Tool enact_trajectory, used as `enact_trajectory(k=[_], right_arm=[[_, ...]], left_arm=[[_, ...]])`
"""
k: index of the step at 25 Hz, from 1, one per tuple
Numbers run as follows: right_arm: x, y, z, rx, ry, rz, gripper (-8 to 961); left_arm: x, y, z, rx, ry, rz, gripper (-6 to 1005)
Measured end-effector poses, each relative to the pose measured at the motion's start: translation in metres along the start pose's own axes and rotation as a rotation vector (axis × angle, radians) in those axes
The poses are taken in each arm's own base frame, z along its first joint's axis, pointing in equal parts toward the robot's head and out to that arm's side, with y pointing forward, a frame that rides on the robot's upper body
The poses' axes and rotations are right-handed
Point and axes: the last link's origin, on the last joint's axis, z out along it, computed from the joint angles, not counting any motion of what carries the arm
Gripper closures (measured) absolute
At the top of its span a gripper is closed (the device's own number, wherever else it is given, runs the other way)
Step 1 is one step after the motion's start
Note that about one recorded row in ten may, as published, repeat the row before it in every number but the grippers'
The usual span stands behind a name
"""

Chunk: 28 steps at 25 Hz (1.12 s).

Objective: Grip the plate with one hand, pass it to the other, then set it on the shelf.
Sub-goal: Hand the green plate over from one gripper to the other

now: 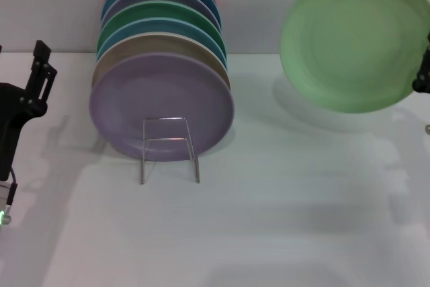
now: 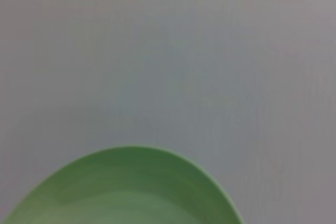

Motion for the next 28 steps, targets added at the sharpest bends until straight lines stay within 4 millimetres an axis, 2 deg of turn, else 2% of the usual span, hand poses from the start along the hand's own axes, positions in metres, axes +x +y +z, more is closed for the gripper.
enact_trajectory(k=[5,8,9,12,13,14,16,18,20,23,24,28], right_arm=[[0.003,-0.001,-0.018,-0.014,-0.027,-0.006,936],[0.0,0.001,-0.04,-0.028,-0.064,-0.012,936],[0.0,0.001,-0.04,-0.028,-0.064,-0.012,936],[-0.003,0.004,-0.057,-0.034,-0.087,-0.028,936],[-0.006,0.009,-0.069,-0.041,-0.103,-0.041,936],[-0.006,0.009,-0.069,-0.041,-0.103,-0.041,936],[-0.009,0.014,-0.08,-0.047,-0.11,-0.051,936],[-0.015,0.025,-0.095,-0.051,-0.116,-0.07,936],[-0.017,0.027,-0.099,-0.051,-0.116,-0.079,936],[-0.026,0.045,-0.109,-0.043,-0.115,-0.106,937],[-0.026,0.045,-0.109,-0.043,-0.115,-0.106,937],[-0.03,0.065,-0.111,-0.063,-0.103,-0.137,937]], left_arm=[[-0.001,0.008,-0.004,-0.019,-0.004,-0.022,254],[-0.001,0.016,-0.01,-0.033,-0.009,-0.041,254],[-0.001,0.019,-0.012,-0.036,-0.009,-0.047,254],[-0.001,0.026,-0.018,-0.043,-0.015,-0.067,254],[-0.001,0.027,-0.019,-0.045,-0.016,-0.071,254],[-0.001,0.027,-0.019,-0.045,-0.016,-0.071,254],[-0.001,0.029,-0.022,-0.046,-0.019,-0.078,254],[0.0,0.033,-0.036,-0.064,-0.026,-0.084,254],[0.0,0.033,-0.04,-0.068,-0.03,-0.082,254],[-0.001,0.037,-0.058,-0.093,-0.064,-0.086,254],[-0.001,0.037,-0.058,-0.093,-0.064,-0.086,254],[-0.006,0.046,-0.08,-0.146,-0.117,-0.055,254]])
